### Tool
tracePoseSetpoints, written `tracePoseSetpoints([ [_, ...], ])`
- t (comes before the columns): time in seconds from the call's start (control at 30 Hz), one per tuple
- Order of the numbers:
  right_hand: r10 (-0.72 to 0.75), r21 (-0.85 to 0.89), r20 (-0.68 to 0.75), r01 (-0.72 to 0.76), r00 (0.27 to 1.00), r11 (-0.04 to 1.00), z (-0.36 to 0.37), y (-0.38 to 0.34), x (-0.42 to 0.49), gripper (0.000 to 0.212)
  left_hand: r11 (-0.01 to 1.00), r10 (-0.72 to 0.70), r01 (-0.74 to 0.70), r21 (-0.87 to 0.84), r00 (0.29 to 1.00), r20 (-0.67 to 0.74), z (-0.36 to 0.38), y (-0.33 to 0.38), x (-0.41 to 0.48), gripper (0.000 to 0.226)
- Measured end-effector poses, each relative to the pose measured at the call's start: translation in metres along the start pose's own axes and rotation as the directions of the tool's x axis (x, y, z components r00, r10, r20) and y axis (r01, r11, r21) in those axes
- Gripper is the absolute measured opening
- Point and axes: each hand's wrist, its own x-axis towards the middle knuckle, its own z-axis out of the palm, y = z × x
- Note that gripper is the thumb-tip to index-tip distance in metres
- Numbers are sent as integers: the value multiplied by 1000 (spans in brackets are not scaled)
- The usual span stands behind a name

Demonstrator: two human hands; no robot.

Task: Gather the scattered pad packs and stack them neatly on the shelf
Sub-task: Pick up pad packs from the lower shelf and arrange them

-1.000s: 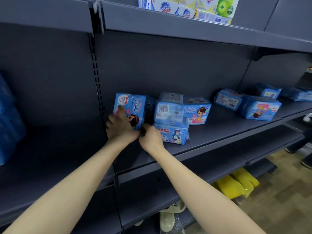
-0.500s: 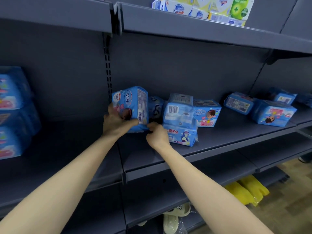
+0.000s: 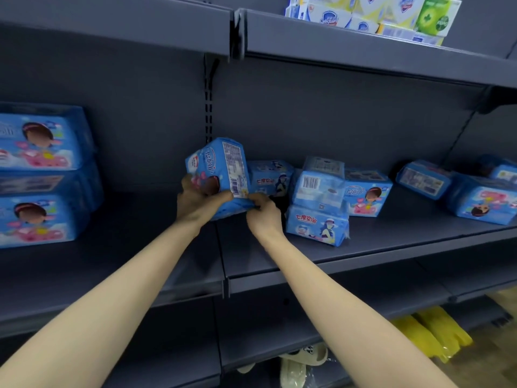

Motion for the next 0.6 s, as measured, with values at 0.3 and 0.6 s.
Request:
tracePoseSetpoints([
  [0.3,138,417,50,-146,989,897,14,-14,3,33,985,115,-118,126,993,36,2,4,-16,87],
  [0.6,139,454,-32,-110,990,884,26,-17,16,57,964,197,-207,166,978,75,-2,3,-38,103],
])
